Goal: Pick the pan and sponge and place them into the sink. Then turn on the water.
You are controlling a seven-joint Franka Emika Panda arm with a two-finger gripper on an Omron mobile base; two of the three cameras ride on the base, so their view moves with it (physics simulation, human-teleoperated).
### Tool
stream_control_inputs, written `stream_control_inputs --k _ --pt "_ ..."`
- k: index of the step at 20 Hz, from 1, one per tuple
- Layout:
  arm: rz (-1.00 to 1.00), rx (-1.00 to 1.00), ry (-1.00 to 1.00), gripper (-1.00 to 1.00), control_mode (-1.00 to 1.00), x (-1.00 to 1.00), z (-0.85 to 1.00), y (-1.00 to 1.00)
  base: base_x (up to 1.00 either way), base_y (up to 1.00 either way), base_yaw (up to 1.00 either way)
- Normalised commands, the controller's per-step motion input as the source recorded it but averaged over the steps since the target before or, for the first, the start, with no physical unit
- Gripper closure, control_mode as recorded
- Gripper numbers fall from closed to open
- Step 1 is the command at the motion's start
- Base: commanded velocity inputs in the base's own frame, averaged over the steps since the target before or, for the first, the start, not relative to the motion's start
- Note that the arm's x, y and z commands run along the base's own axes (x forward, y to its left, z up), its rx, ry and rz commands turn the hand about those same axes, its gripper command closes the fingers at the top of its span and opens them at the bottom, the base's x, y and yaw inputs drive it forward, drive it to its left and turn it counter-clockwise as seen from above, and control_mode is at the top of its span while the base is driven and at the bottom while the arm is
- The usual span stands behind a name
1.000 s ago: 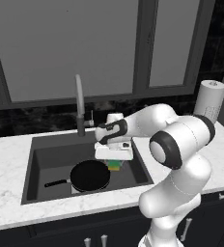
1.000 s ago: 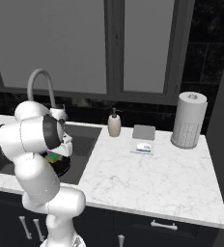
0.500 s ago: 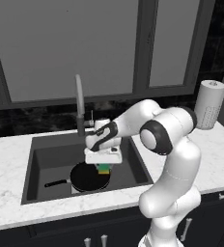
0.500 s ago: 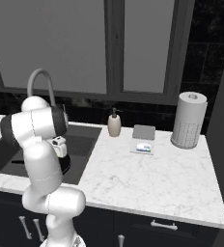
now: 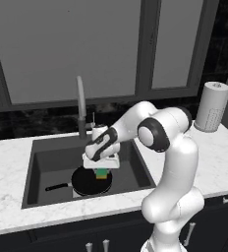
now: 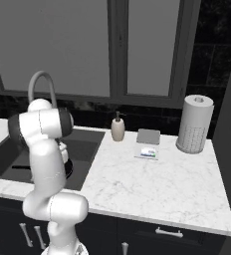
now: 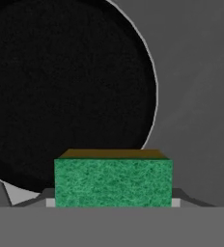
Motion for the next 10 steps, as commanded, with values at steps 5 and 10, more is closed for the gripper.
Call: stream_control_inputs --k 5,10 --pt "0.00 -0.02 -0.01 1.00 -1.00 0.29 -0.44 0.00 0.00 0.00 0.00" --pt "0.00 -0.01 -0.07 1.00 -1.00 0.35 -0.39 0.09 0.00 0.00 0.00"
